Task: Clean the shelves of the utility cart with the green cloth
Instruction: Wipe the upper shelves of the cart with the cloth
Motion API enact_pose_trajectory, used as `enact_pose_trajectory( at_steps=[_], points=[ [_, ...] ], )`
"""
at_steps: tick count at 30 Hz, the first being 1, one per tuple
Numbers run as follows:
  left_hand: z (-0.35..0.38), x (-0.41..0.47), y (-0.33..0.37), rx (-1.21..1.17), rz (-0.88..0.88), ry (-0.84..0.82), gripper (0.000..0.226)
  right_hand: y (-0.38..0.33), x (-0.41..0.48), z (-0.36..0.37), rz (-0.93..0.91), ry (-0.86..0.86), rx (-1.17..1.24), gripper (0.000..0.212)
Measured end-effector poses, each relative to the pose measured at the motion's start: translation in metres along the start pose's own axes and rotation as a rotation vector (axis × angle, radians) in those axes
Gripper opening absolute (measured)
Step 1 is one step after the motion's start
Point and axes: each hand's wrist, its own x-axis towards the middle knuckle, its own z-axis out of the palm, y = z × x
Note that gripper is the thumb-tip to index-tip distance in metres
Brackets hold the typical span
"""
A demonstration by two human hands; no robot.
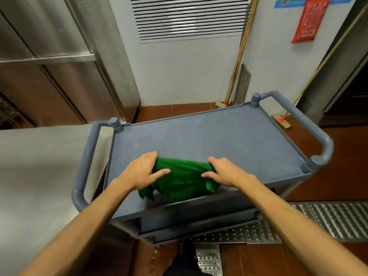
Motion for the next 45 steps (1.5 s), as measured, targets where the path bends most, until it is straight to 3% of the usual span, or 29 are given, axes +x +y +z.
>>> enact_pose_trajectory(
  at_steps=[11,13,17,19,24,27,31,35,38,43,45],
  points=[
    [-0.031,0.129,-0.057,-0.162,0.104,-0.001,0.012,0.026,0.086,-0.07,0.104,-0.042,0.185,0.076],
    [-0.034,0.147,-0.066,-0.172,0.132,-0.012,0.009,0.029,0.101,-0.082,0.078,-0.07,0.204,0.068],
    [-0.041,0.177,-0.078,-0.165,0.106,-0.022,0.016,0.033,0.128,-0.11,0.063,-0.136,0.259,0.019],
    [-0.047,0.19,-0.081,-0.169,0.084,-0.02,0.016,0.039,0.142,-0.119,0.077,-0.135,0.275,0.012],
    [-0.058,0.228,-0.076,-0.08,0.044,0.194,0.016,0.061,0.188,-0.141,0.011,0.001,0.171,0.019],
    [-0.072,0.256,-0.069,-0.033,0.026,0.316,0.02,0.075,0.219,-0.163,-0.03,0.145,0.072,0.036],
    [-0.085,0.284,-0.062,0.012,0.017,0.442,0.021,0.093,0.256,-0.186,-0.105,0.34,0.013,0.037],
    [-0.055,0.3,-0.06,0.054,-0.048,0.46,0.026,0.114,0.28,-0.17,-0.167,0.444,0.011,0.039],
    [0.0,0.304,-0.068,0.062,-0.076,0.31,0.026,0.138,0.291,-0.12,-0.156,0.332,-0.033,0.042],
    [0.098,0.289,-0.057,-0.002,-0.127,-0.006,0.016,0.171,0.287,-0.025,-0.037,-0.195,-0.054,0.071],
    [0.118,0.282,-0.046,-0.034,-0.144,-0.074,0.031,0.175,0.279,-0.002,-0.019,-0.206,-0.035,0.077]
  ],
)
